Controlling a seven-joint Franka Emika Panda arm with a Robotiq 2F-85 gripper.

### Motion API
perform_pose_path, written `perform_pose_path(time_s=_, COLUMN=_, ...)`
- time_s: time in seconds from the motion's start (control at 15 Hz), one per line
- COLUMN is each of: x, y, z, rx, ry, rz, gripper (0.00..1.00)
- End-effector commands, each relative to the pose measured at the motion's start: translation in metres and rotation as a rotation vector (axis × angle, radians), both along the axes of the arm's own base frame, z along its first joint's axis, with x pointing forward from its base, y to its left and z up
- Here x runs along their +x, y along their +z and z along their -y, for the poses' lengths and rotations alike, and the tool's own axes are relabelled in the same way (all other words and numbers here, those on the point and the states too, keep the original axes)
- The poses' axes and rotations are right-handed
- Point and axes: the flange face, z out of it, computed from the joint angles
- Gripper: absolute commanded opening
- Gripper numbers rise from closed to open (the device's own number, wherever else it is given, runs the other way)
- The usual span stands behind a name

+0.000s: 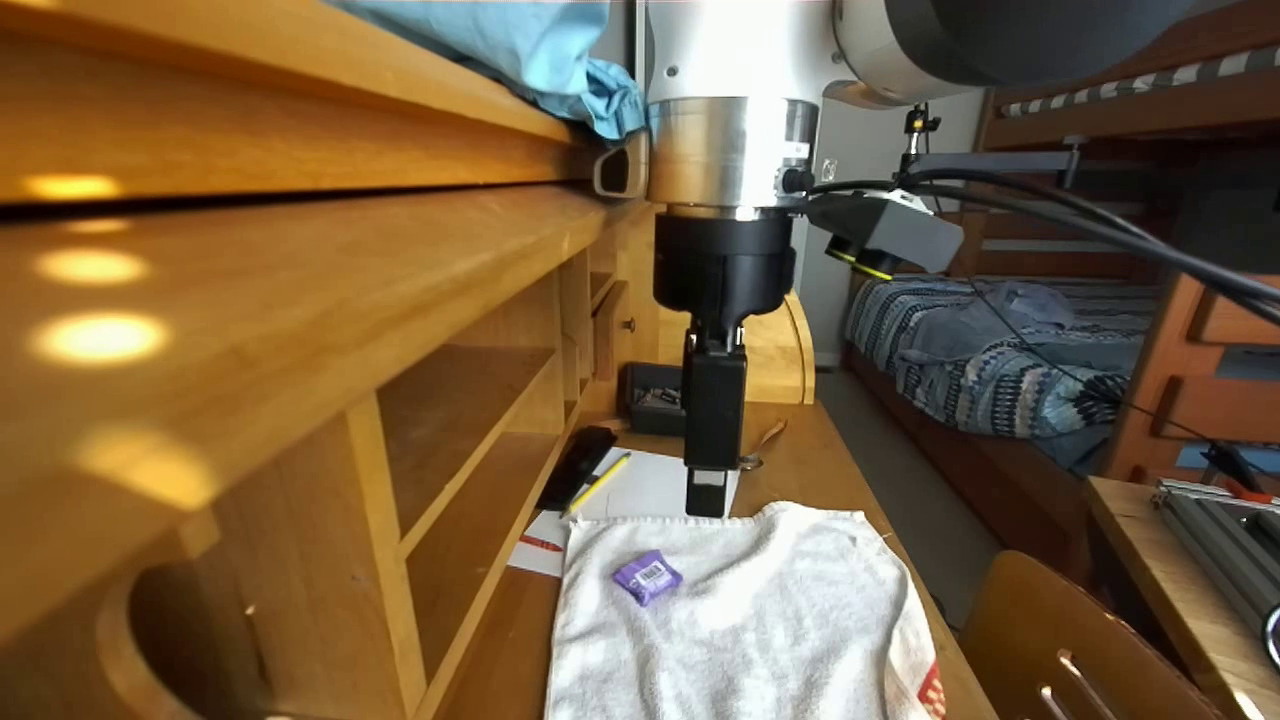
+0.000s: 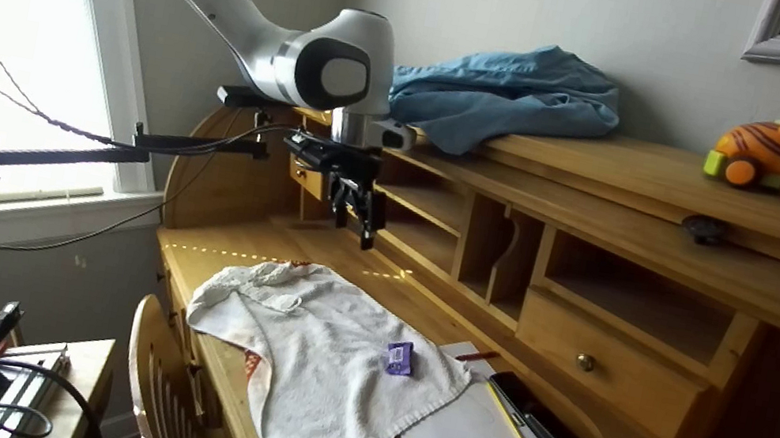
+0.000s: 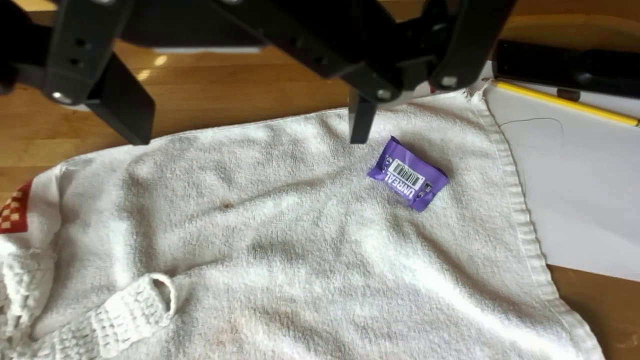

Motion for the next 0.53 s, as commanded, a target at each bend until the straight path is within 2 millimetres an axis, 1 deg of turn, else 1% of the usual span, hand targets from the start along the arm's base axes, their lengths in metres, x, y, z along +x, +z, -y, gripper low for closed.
perform_pose_path(time_s=0.0, x=-0.030, y=0.002, z=-0.006, rx=-0.025, ry=-0.037, rz=0.006, gripper=1.00)
perform_pose_path(time_s=0.07, x=-0.036, y=-0.002, z=-0.008, rx=-0.035, ry=-0.039, rz=-0.001, gripper=1.00)
perform_pose_path(time_s=0.2, x=-0.042, y=-0.017, z=-0.008, rx=-0.055, ry=0.004, rz=-0.012, gripper=1.00)
perform_pose_path(time_s=0.33, x=-0.040, y=-0.033, z=-0.004, rx=-0.097, ry=0.060, rz=-0.019, gripper=1.00)
perform_pose_path(time_s=0.47, x=-0.035, y=-0.045, z=0.005, rx=-0.149, ry=0.121, rz=-0.006, gripper=1.00)
